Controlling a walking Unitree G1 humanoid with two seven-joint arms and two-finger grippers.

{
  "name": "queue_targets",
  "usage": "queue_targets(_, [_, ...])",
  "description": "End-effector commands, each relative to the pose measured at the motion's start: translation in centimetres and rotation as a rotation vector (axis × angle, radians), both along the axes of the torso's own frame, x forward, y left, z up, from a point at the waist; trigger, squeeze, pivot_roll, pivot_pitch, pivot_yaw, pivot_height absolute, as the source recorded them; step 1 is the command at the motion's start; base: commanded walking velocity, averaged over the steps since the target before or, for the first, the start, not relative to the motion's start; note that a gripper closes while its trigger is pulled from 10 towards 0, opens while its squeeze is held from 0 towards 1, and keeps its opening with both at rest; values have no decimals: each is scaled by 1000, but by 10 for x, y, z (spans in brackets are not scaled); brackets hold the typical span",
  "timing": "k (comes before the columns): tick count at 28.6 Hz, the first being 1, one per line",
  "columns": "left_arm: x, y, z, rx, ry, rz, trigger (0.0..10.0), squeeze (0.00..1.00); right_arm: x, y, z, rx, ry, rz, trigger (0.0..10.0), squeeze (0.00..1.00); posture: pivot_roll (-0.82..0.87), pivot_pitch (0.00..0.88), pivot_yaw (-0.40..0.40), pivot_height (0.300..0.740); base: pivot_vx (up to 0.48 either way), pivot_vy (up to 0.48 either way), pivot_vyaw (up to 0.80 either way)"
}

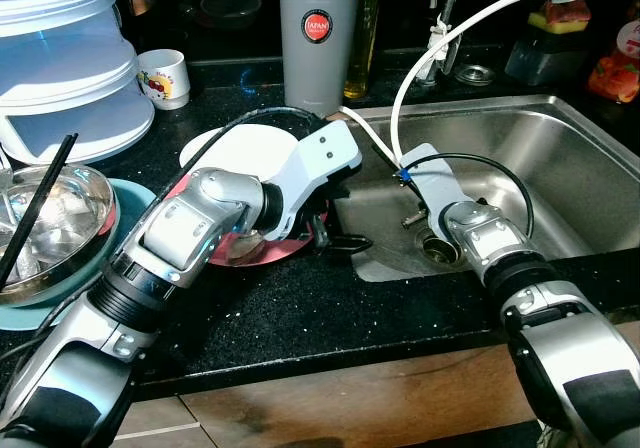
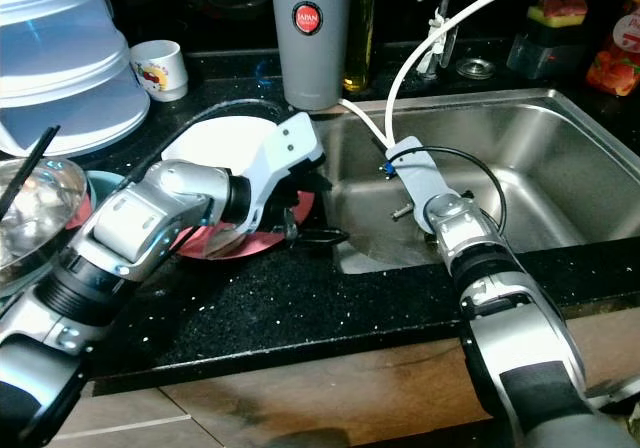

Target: Kitchen organization

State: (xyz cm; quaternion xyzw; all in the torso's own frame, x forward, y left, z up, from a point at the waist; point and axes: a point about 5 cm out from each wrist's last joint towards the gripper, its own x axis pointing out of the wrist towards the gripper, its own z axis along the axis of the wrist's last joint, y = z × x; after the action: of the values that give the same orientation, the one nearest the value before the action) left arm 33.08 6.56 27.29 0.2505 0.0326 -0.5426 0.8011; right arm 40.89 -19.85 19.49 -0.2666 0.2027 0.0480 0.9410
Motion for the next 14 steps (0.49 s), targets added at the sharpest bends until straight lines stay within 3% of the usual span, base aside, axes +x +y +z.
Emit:
queue_targets(1, [-1,1,-4,43,0,-4,10000,0,1,-2,3,-13,-6,1,10000,0,28,104,-11,740,0,0,0])
queue_targets(4, [0,2,-5,51,5,-4,10000,0,1,2,-1,-15,13,23,10000,0,27,98,-12,740,0,0,0])
queue_targets(5, [1,2,-4,51,4,3,10000,0,1,4,-2,-16,20,30,10000,86,27,94,-13,740,0,0,0])
queue_targets(6, [1,3,-4,52,1,8,10000,0,1,6,-3,-15,24,35,10000,412,27,83,-16,740,0,0,0])
queue_targets(7, [1,3,-4,52,1,8,10000,0,1,6,-3,-15,24,35,10000,412,27,83,-16,740,0,0,0])
queue_targets(8, [2,3,-1,37,-6,18,10000,0,1,7,-3,-14,26,39,10000,827,29,85,-15,740,0,0,0])
queue_targets(9, [4,2,3,16,-19,30,10000,0,1,7,-3,-15,27,40,10000,1000,26,95,-14,740,0,0,0])
queue_targets(11, [5,0,11,-34,-45,48,10000,0,2,6,0,-27,9,31,10000,1000,25,82,-16,740,0,0,0])
queue_targets(12, [5,-1,16,-60,-62,41,10000,0,3,6,2,-22,-2,28,10000,600,28,71,-18,740,0,0,0])
queue_targets(14, [4,-2,20,-78,-74,35,10000,0,3,5,4,-17,-8,27,10000,600,28,71,-18,740,0,0,0])
